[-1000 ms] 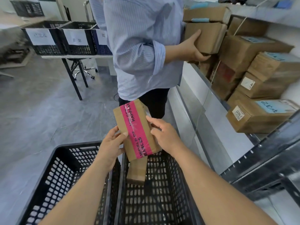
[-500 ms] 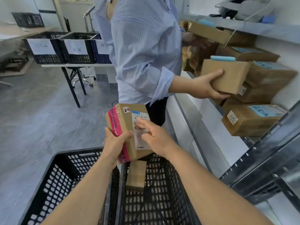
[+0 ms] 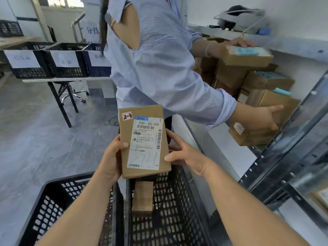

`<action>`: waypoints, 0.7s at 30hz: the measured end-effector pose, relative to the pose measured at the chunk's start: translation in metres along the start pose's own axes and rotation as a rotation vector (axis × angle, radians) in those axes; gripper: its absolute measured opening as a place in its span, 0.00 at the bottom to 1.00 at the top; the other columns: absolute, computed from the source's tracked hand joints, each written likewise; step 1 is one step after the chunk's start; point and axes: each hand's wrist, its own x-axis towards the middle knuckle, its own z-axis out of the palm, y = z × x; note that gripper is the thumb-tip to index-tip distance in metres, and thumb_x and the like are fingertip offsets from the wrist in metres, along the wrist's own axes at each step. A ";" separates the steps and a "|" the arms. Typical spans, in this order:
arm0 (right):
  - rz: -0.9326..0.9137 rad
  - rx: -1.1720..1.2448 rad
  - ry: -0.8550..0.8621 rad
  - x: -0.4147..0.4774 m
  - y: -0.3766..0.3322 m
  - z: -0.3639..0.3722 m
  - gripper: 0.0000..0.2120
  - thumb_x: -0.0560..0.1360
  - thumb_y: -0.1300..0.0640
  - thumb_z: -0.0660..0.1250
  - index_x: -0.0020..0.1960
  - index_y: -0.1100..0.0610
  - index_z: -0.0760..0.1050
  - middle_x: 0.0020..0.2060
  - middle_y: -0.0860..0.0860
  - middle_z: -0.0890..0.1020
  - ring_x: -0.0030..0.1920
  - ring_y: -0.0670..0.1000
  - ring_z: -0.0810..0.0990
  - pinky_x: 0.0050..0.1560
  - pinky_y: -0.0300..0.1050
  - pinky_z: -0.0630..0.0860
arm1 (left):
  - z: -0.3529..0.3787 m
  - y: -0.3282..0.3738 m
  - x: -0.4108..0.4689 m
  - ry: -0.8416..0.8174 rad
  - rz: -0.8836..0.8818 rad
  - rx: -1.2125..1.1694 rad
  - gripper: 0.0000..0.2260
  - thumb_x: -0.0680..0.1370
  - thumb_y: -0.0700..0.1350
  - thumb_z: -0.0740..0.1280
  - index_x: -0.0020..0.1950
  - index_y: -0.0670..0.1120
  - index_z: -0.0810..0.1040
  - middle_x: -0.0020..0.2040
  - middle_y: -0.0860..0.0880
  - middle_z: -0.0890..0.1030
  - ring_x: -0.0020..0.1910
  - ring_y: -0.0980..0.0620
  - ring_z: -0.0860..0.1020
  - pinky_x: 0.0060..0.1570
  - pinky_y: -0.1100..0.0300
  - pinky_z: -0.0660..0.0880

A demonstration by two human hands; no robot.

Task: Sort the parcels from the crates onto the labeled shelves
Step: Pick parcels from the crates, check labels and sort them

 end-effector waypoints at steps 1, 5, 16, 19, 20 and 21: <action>-0.008 0.012 -0.007 -0.004 0.000 0.000 0.47 0.62 0.59 0.72 0.75 0.39 0.57 0.65 0.55 0.76 0.66 0.52 0.74 0.66 0.54 0.73 | 0.002 0.001 0.002 -0.022 -0.001 -0.011 0.29 0.59 0.46 0.67 0.60 0.45 0.76 0.52 0.44 0.84 0.49 0.43 0.82 0.42 0.50 0.79; -0.062 0.014 0.069 -0.017 0.006 -0.001 0.49 0.58 0.57 0.74 0.74 0.36 0.58 0.62 0.58 0.77 0.63 0.55 0.77 0.65 0.56 0.73 | 0.013 0.002 0.011 -0.130 0.008 -0.020 0.27 0.58 0.45 0.66 0.58 0.46 0.76 0.49 0.45 0.84 0.47 0.44 0.82 0.41 0.51 0.80; -0.164 0.074 0.467 -0.093 0.040 -0.011 0.45 0.56 0.58 0.75 0.69 0.37 0.64 0.58 0.50 0.82 0.59 0.51 0.80 0.56 0.47 0.78 | 0.068 -0.036 0.011 -0.423 -0.043 0.092 0.22 0.67 0.42 0.58 0.60 0.47 0.75 0.51 0.47 0.84 0.50 0.46 0.82 0.45 0.53 0.80; -0.160 0.061 0.556 -0.122 0.040 -0.011 0.46 0.56 0.56 0.75 0.71 0.38 0.62 0.64 0.53 0.77 0.59 0.49 0.79 0.52 0.42 0.78 | 0.084 -0.040 0.001 -0.537 -0.061 0.202 0.23 0.65 0.46 0.63 0.61 0.53 0.76 0.53 0.50 0.83 0.53 0.46 0.79 0.52 0.48 0.74; -0.153 0.053 0.597 -0.135 0.040 -0.012 0.47 0.56 0.56 0.75 0.71 0.38 0.62 0.64 0.52 0.77 0.59 0.48 0.79 0.52 0.41 0.78 | 0.091 -0.042 -0.002 -0.573 -0.070 0.236 0.27 0.64 0.48 0.64 0.64 0.54 0.75 0.56 0.50 0.82 0.55 0.46 0.78 0.55 0.47 0.72; -0.149 0.040 0.633 -0.147 0.039 -0.013 0.47 0.56 0.56 0.75 0.70 0.36 0.62 0.63 0.51 0.78 0.59 0.48 0.79 0.52 0.41 0.78 | 0.096 -0.043 -0.005 -0.601 -0.080 0.251 0.30 0.65 0.48 0.65 0.68 0.54 0.72 0.59 0.50 0.80 0.57 0.47 0.77 0.57 0.47 0.70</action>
